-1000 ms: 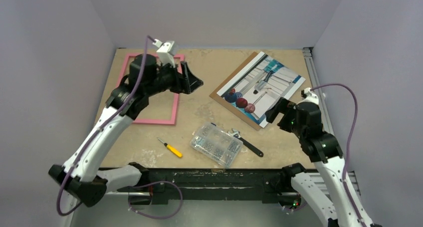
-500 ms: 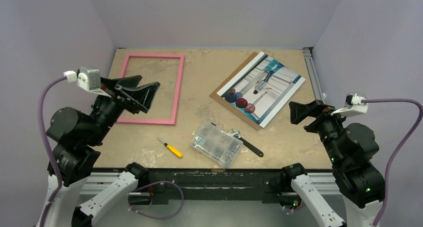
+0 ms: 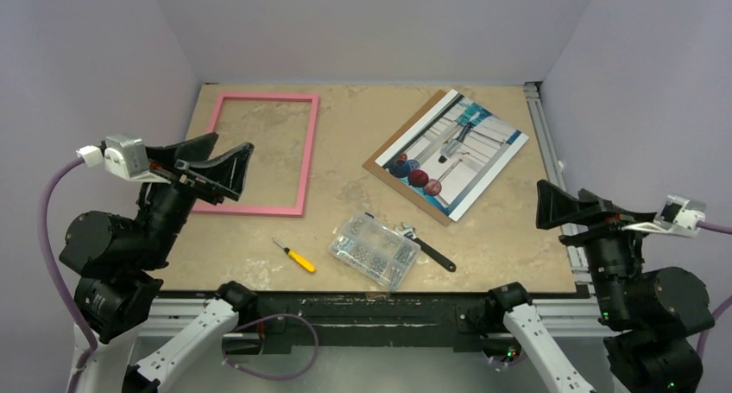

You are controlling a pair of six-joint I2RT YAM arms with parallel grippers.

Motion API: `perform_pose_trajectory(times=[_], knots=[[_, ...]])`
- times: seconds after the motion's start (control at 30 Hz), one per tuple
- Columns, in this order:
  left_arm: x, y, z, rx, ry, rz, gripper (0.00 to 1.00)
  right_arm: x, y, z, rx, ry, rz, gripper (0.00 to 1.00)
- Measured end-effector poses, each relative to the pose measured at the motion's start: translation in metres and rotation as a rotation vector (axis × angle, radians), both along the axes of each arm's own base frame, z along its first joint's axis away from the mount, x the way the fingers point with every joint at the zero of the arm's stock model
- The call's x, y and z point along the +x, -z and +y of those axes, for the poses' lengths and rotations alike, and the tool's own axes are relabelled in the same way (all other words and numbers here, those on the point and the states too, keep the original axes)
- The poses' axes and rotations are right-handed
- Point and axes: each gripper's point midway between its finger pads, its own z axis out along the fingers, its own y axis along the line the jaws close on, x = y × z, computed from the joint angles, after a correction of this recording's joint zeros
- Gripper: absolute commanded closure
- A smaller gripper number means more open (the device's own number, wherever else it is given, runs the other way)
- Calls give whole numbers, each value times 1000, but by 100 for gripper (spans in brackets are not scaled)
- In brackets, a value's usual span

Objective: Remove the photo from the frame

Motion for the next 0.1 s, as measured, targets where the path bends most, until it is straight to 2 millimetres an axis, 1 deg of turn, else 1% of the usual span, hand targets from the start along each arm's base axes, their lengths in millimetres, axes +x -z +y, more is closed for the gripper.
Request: perform_pose_trajectory(times=[0.07, 0.1], knots=[[0, 1, 0, 3, -1, 0, 23, -4, -5, -1, -1, 0, -24, 1], [1, 1, 0, 4, -2, 1, 23, -4, -4, 0, -7, -6, -24, 1]])
